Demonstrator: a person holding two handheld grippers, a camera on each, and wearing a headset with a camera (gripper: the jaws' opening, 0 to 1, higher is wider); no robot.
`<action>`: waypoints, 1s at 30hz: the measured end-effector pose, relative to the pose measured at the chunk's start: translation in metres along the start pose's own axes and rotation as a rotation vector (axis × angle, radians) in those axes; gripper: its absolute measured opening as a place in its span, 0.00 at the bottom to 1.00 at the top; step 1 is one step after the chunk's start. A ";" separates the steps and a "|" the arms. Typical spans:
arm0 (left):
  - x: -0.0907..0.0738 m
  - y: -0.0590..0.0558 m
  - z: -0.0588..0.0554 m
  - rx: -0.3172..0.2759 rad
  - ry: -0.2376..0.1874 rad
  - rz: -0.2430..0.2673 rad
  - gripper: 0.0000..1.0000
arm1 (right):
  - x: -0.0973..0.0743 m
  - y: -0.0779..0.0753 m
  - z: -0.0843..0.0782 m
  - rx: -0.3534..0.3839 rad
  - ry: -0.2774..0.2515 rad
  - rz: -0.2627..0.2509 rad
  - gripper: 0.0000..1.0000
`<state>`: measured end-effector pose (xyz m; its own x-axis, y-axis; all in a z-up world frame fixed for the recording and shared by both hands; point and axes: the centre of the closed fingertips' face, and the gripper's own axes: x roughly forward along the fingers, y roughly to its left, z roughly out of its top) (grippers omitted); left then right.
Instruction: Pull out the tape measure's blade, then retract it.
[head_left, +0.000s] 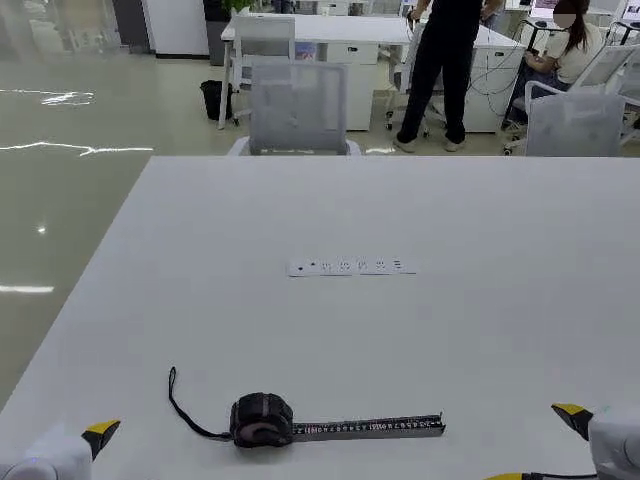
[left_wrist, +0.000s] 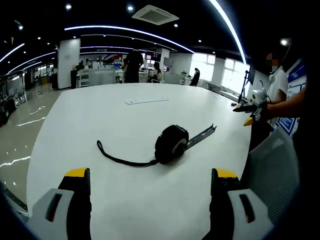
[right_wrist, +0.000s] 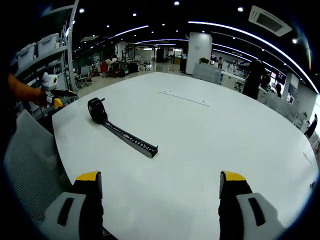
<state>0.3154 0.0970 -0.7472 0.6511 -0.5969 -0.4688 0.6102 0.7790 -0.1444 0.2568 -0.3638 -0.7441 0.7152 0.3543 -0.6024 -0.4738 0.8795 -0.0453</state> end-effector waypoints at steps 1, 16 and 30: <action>-0.003 -0.002 -0.003 -0.008 -0.005 0.004 0.99 | -0.003 0.001 -0.003 0.005 -0.001 -0.003 1.00; -0.021 0.007 -0.007 0.002 -0.028 0.033 0.99 | -0.019 0.010 -0.024 0.039 -0.012 -0.010 1.00; -0.018 0.004 -0.015 -0.011 0.005 0.048 0.99 | -0.011 0.013 -0.034 -0.037 0.030 0.051 1.00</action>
<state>0.2994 0.1139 -0.7529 0.6768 -0.5581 -0.4801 0.5733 0.8086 -0.1318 0.2251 -0.3668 -0.7657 0.6745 0.3882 -0.6281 -0.5283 0.8480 -0.0433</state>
